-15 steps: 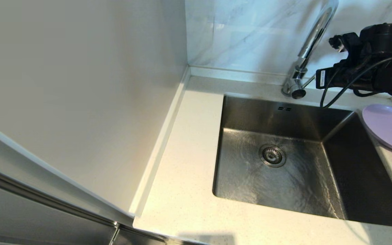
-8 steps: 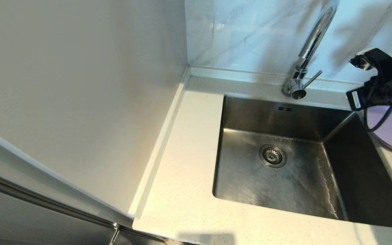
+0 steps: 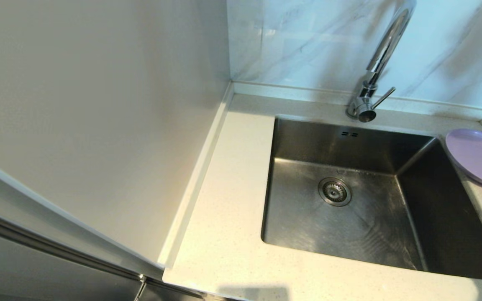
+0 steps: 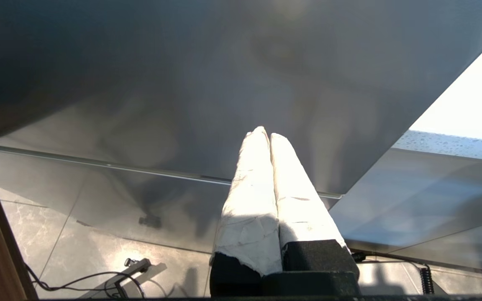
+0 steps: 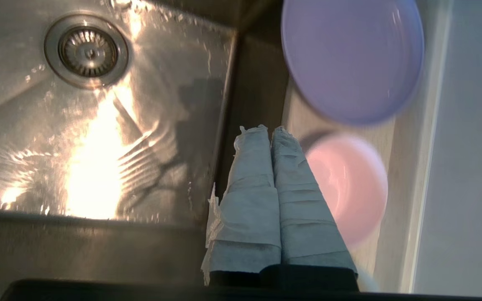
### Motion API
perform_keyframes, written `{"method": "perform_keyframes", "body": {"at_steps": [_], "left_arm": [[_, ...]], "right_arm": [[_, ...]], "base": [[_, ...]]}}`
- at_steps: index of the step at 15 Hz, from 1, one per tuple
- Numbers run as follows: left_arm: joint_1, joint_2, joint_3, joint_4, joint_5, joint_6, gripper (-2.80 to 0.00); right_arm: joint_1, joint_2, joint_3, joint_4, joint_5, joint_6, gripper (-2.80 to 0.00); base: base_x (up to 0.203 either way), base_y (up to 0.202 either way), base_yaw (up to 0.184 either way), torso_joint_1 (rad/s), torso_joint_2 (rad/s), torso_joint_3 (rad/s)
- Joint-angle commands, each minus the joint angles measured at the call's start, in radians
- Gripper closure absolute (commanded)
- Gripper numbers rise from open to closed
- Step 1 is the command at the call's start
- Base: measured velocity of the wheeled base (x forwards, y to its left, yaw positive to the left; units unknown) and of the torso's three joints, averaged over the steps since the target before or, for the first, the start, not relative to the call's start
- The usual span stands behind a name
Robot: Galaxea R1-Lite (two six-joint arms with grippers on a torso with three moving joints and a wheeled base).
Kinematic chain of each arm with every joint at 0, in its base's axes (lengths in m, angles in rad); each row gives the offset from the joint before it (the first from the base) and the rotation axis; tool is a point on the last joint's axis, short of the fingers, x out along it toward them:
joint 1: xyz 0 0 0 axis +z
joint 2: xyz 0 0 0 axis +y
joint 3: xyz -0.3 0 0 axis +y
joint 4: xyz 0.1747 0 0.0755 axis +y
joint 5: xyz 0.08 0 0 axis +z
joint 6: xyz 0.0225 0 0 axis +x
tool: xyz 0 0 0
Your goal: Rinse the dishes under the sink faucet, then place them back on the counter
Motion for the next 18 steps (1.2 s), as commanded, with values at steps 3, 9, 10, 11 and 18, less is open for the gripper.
{"method": "perform_keyframes", "body": {"at_steps": [3, 9, 10, 11, 18], "left_arm": [[0.000, 0.000, 0.000, 0.000, 0.000, 0.000, 0.00], [0.000, 0.000, 0.000, 0.000, 0.000, 0.000, 0.00], [0.000, 0.000, 0.000, 0.000, 0.000, 0.000, 0.00], [0.000, 0.000, 0.000, 0.000, 0.000, 0.000, 0.00], [0.000, 0.000, 0.000, 0.000, 0.000, 0.000, 0.00]], "right_arm": [[-0.038, -0.344, 0.338, -0.155, -0.010, 0.028, 0.00], [0.003, -0.678, 0.631, -0.202, -0.060, 0.063, 0.00], [0.008, -0.729, 0.676, -0.192, -0.091, 0.079, 0.00], [0.017, -0.768, 0.695, -0.126, -0.141, 0.122, 0.00], [0.079, -0.950, 0.929, -0.148, -0.316, 0.268, 0.00]], "base": [[0.000, 0.000, 0.000, 0.000, 0.00, 0.000], [0.000, 0.000, 0.000, 0.000, 0.00, 0.000], [0.000, 0.000, 0.000, 0.000, 0.00, 0.000], [0.000, 0.000, 0.000, 0.000, 0.00, 0.000], [0.000, 0.000, 0.000, 0.000, 0.00, 0.000]]}}
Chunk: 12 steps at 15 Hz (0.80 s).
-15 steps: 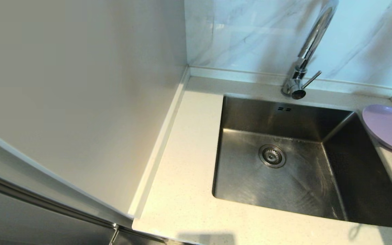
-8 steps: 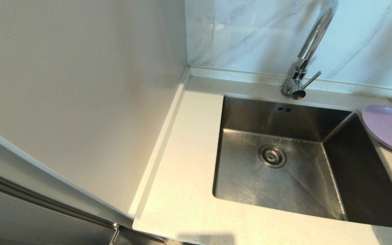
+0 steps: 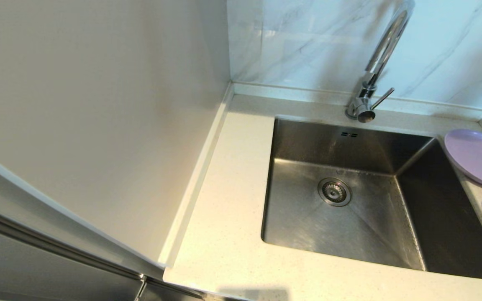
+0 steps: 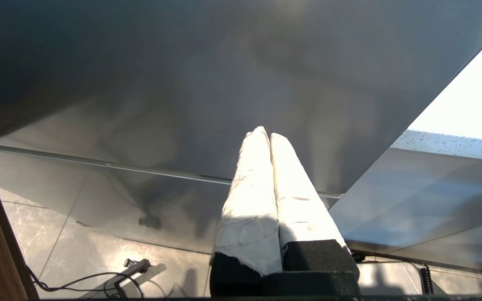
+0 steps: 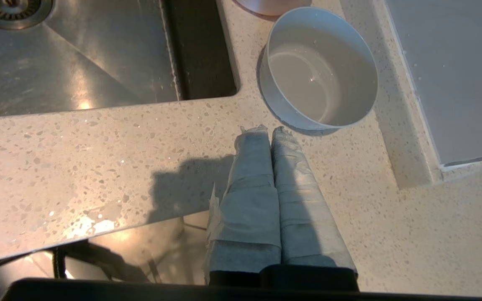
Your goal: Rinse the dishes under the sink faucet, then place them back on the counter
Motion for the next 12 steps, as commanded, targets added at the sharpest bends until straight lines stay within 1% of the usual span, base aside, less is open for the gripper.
{"method": "perform_keyframes", "body": {"at_steps": [1, 2, 3, 5, 6, 8, 9, 12], "left_arm": [[0.000, 0.000, 0.000, 0.000, 0.000, 0.000, 0.00], [0.000, 0.000, 0.000, 0.000, 0.001, 0.000, 0.00], [0.000, 0.000, 0.000, 0.000, 0.001, 0.000, 0.00], [0.000, 0.000, 0.000, 0.000, -0.001, 0.000, 0.00], [0.000, 0.000, 0.000, 0.000, 0.001, 0.000, 0.00], [0.000, 0.000, 0.000, 0.000, 0.000, 0.000, 0.00], [0.000, 0.000, 0.000, 0.000, 0.001, 0.000, 0.00], [0.000, 0.000, 0.000, 0.000, 0.001, 0.000, 0.00]], "right_arm": [[0.004, -0.054, 0.122, -0.145, -0.008, -0.013, 0.00], [0.006, -0.085, 0.163, -0.196, -0.007, -0.027, 0.00], [0.015, -0.118, 0.169, -0.208, -0.004, -0.035, 0.00], [0.028, -0.137, 0.170, -0.208, 0.005, -0.043, 0.00], [0.028, -0.137, 0.170, -0.207, 0.028, -0.042, 0.00], [0.028, -0.137, 0.170, -0.204, 0.047, -0.044, 0.00], [0.029, -0.137, 0.170, -0.204, 0.049, -0.035, 0.00], [0.039, -0.137, 0.170, -0.204, 0.052, -0.065, 0.00]], "base": [[0.000, 0.000, 0.000, 0.000, 0.00, 0.000], [0.000, 0.000, 0.000, 0.000, 0.00, 0.000], [0.000, 0.000, 0.000, 0.000, 0.00, 0.000], [0.000, 0.000, 0.000, 0.000, 0.00, 0.000], [0.000, 0.000, 0.000, 0.000, 0.00, 0.000], [0.000, 0.000, 0.000, 0.000, 0.00, 0.000], [0.000, 0.000, 0.000, 0.000, 0.00, 0.000], [0.000, 0.000, 0.000, 0.000, 0.00, 0.000]]}}
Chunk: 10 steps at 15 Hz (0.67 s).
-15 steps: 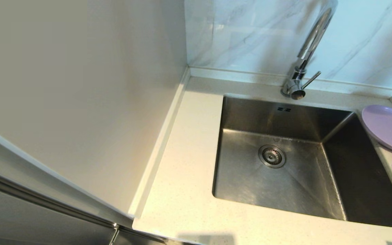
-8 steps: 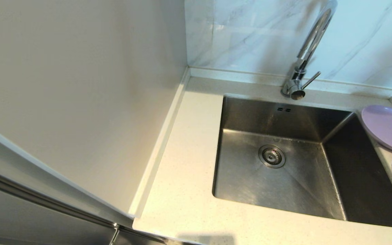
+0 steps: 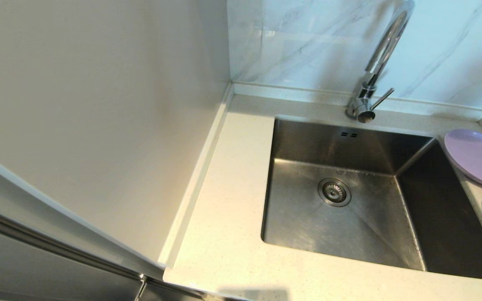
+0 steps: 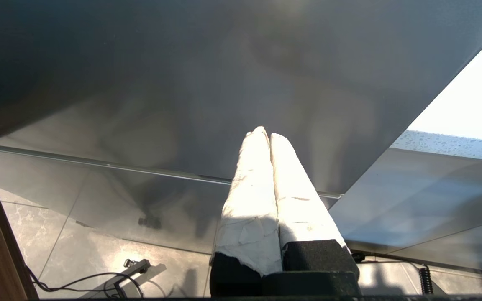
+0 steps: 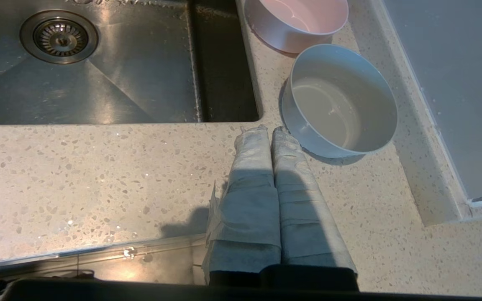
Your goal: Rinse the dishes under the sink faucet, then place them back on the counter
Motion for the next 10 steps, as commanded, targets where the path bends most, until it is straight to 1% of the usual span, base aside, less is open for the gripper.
{"method": "perform_keyframes", "body": {"at_steps": [1, 3, 5, 7, 8, 10], "left_arm": [[0.000, 0.000, 0.000, 0.000, 0.001, 0.000, 0.00], [0.000, 0.000, 0.000, 0.000, 0.001, 0.000, 0.00], [0.000, 0.000, 0.000, 0.000, 0.001, 0.000, 0.00], [0.000, 0.000, 0.000, 0.000, 0.001, 0.000, 0.00], [0.000, 0.000, 0.000, 0.000, -0.001, 0.000, 0.00], [0.000, 0.000, 0.000, 0.000, 0.001, 0.000, 0.00]], "right_arm": [[0.013, 0.005, 0.010, -0.002, -0.001, -0.001, 0.00], [0.020, 0.005, 0.010, -0.002, -0.001, 0.021, 0.00], [0.075, -0.002, 0.009, -0.002, -0.002, 0.035, 0.00], [0.149, -0.077, 0.010, -0.001, -0.001, 0.039, 0.00], [0.164, -0.092, 0.010, -0.001, -0.002, 0.041, 0.00], [0.157, -0.144, 0.009, 0.003, 0.003, 0.043, 0.00]], "base": [[0.000, 0.000, 0.000, 0.000, 0.00, 0.000], [0.000, 0.000, 0.000, 0.000, 0.00, 0.000], [0.000, 0.000, 0.000, 0.000, 0.00, 0.000], [0.000, 0.000, 0.000, 0.000, 0.00, 0.000], [0.000, 0.000, 0.000, 0.000, 0.00, 0.000], [0.000, 0.000, 0.000, 0.000, 0.00, 0.000]]}}
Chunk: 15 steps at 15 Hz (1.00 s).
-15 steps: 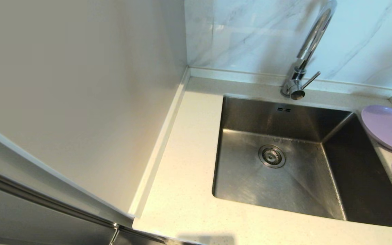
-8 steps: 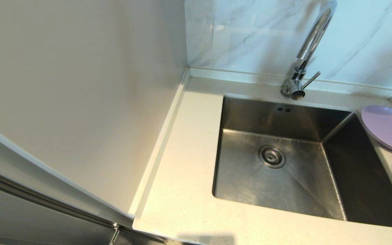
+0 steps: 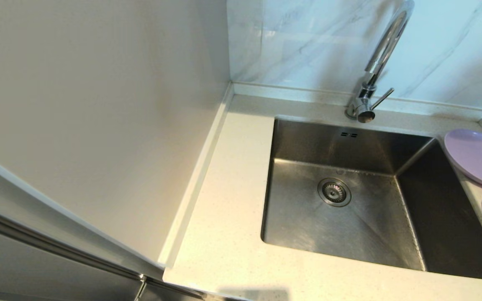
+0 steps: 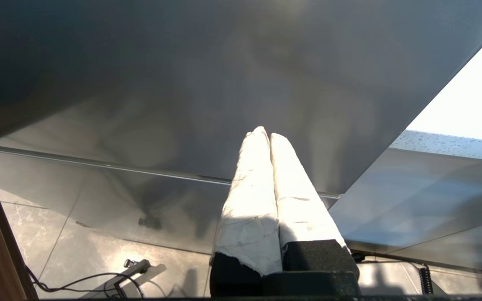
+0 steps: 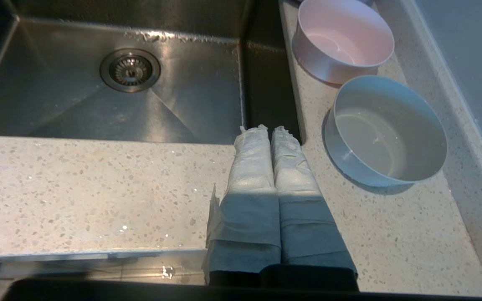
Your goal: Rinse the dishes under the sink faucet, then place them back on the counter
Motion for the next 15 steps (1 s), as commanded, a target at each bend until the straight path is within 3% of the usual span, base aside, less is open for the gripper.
{"method": "perform_keyframes", "body": {"at_steps": [1, 5, 10, 13, 15], "left_arm": [[0.000, 0.000, 0.000, 0.000, -0.001, 0.000, 0.00], [0.000, 0.000, 0.000, 0.000, -0.001, 0.000, 0.00], [0.000, 0.000, 0.000, 0.000, 0.001, 0.000, 0.00], [0.000, 0.000, 0.000, 0.000, 0.001, 0.000, 0.00], [0.000, 0.000, 0.000, 0.000, 0.001, 0.000, 0.00]], "right_arm": [[-0.002, -0.079, 0.008, 0.004, 0.011, -0.001, 0.00], [-0.011, -0.180, 0.009, 0.007, 0.055, 0.000, 0.00], [-0.011, -0.193, 0.009, 0.090, 0.306, -0.002, 0.00], [-0.011, -0.193, 0.009, 0.197, 0.348, -0.006, 0.00], [-0.011, -0.192, 0.009, 0.194, 0.362, -0.010, 0.00]], "base": [[0.000, 0.000, 0.000, 0.000, 0.00, 0.000], [0.000, 0.000, 0.000, 0.000, 0.00, 0.000], [0.000, 0.000, 0.000, 0.000, 0.00, 0.000], [0.000, 0.000, 0.000, 0.000, 0.00, 0.000], [0.000, 0.000, 0.000, 0.000, 0.00, 0.000]]}}
